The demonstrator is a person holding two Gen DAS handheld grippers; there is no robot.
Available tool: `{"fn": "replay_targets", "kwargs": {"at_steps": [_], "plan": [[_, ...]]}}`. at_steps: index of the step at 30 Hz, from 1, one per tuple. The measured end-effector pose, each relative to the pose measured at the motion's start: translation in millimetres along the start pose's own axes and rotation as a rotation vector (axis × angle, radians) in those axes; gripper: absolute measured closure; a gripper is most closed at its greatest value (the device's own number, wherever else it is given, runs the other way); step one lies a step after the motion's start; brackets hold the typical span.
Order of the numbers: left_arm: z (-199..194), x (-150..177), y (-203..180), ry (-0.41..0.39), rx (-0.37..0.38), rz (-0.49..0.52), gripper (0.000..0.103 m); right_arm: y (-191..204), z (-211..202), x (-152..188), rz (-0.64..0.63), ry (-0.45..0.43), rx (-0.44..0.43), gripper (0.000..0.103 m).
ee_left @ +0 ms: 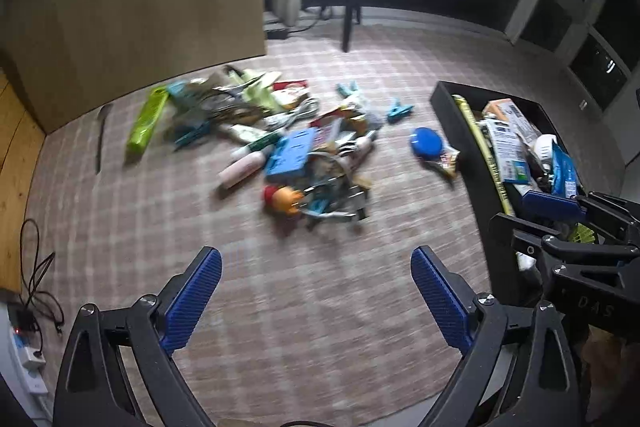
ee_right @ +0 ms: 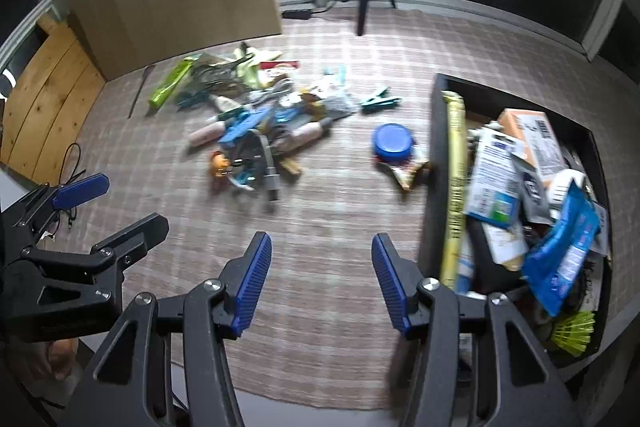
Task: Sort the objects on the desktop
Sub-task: 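Move both grippers back away from the tray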
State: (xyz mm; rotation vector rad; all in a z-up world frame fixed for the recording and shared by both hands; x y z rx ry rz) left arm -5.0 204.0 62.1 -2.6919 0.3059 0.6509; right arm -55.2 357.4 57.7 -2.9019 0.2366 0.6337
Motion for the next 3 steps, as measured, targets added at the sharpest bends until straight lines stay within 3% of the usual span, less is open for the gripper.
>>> {"fn": "replay_targets", "kwargs": {"at_steps": [3], "plan": [[-8,6,16,-0.009,-0.010,-0.003,0.007,21,2,0,-0.013,0.001,-0.004,0.051]]}}
Point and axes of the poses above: each gripper's, at about its wrist camera, not at the fingertips, and z roughly the way its jaws point, y to its left, x to its underside, the point moved 8 cm from there along z, roughly the way its jaws point, and after that the axes turned 14 degrees about x, right-handed, at the moved point
